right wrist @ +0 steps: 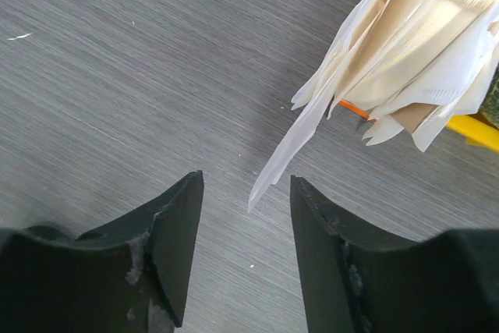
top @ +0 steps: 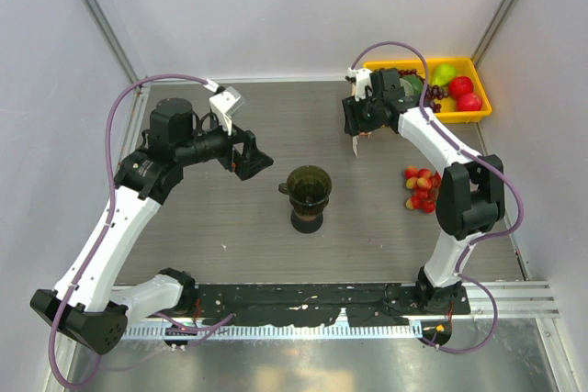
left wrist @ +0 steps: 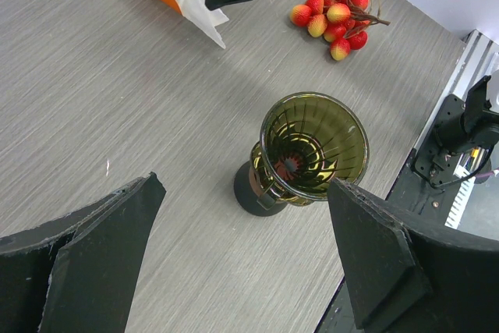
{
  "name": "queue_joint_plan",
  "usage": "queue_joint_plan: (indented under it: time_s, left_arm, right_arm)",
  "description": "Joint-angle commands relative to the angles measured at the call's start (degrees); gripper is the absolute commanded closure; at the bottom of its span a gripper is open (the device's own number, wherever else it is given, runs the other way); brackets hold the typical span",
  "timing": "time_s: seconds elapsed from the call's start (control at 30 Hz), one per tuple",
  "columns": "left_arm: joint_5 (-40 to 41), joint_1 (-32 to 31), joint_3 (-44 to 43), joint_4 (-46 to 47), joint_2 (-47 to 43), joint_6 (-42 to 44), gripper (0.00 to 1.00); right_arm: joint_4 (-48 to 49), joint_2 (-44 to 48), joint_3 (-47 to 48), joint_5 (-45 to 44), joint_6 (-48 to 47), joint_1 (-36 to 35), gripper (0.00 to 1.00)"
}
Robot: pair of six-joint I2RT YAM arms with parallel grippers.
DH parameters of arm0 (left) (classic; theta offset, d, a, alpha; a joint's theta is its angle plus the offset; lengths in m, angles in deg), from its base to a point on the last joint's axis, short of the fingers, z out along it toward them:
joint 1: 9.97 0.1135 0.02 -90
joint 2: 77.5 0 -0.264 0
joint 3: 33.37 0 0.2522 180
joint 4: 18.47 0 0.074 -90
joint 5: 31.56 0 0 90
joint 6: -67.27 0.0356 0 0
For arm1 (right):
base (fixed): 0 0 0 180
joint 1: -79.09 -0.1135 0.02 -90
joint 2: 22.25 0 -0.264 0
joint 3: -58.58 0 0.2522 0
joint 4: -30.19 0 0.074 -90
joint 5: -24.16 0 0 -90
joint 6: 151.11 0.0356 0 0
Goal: Place the coffee filter in the dripper
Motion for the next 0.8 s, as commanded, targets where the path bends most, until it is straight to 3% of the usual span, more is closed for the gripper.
queue_joint_plan:
  time_s: [0.0,0.23,0.4,0.53,0.77]
  left_arm:
    - [-1.4,0.3,-1.5,1.7,-0.4,-0.7,0.01]
    - [-1.5,0.3,-1.4,1.7,-0.3,-0.7,0.01]
    - [-1.4,0.3,-1.2,1.8,-0.4,-0.5,0.01]
    - [-1.4,0.3,-1.2,1.8,-0.3,-0.5,0.01]
    - [-1.5,0.3,-1.2,1.9,-0.6,-0.7,0.01]
  right_arm:
    - [0.9,-2.0,2.4,-3.8,0.1,-0.2,0.47]
    - [0.9,-4.2,3.1,-5.1,-0.6,-0.2,0.56]
    - [0.9,-3.5,3.2,-5.5,-0.8,0.0,0.81]
    - [0.8,-1.4,2.9,-6.1,-1.3,0.1,0.91]
    - [0.0,3.4,1.3,-7.3,-2.0,0.2,0.95]
